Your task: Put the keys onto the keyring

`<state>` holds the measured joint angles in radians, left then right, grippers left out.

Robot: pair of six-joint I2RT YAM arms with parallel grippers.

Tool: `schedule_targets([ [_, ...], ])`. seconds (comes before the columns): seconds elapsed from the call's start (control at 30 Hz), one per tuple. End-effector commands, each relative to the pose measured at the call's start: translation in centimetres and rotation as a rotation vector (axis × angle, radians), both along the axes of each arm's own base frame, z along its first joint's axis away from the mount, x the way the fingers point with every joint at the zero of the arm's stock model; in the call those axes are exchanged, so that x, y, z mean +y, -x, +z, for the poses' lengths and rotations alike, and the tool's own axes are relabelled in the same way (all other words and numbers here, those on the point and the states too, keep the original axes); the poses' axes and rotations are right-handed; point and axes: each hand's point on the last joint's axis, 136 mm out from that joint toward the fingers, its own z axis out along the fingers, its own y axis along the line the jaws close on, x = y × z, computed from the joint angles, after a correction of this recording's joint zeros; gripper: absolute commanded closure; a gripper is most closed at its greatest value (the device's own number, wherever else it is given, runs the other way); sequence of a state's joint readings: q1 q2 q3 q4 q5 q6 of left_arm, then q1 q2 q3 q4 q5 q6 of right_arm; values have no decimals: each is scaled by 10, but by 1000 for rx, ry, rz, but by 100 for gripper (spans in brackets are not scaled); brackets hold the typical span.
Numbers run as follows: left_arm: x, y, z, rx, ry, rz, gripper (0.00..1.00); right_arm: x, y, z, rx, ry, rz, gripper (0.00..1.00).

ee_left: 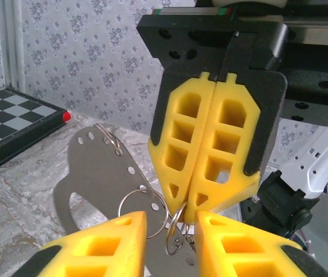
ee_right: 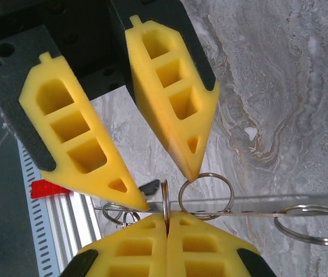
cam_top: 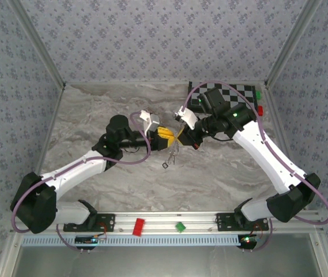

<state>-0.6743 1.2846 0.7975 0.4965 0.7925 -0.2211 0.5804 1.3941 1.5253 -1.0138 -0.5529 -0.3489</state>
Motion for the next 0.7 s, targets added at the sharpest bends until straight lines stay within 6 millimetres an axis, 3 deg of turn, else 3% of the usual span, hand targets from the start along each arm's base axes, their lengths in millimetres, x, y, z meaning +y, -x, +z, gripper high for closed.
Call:
schedule_targets([
  [0.0,-4,7,13,-46,18,-53,69,0,8,10,-12,-29,17,100],
  [0.13,-7,7,11,-39,7,-62,71,0,8,9,-8,-29,17,100],
  [0.33,-9,6,12,-39,11,-52,100,0,9,9,-10,-29,16,100],
  [0.67,-6,6,16,-53,37,-28,100,-1,9,7,-12,-32,9,100],
])
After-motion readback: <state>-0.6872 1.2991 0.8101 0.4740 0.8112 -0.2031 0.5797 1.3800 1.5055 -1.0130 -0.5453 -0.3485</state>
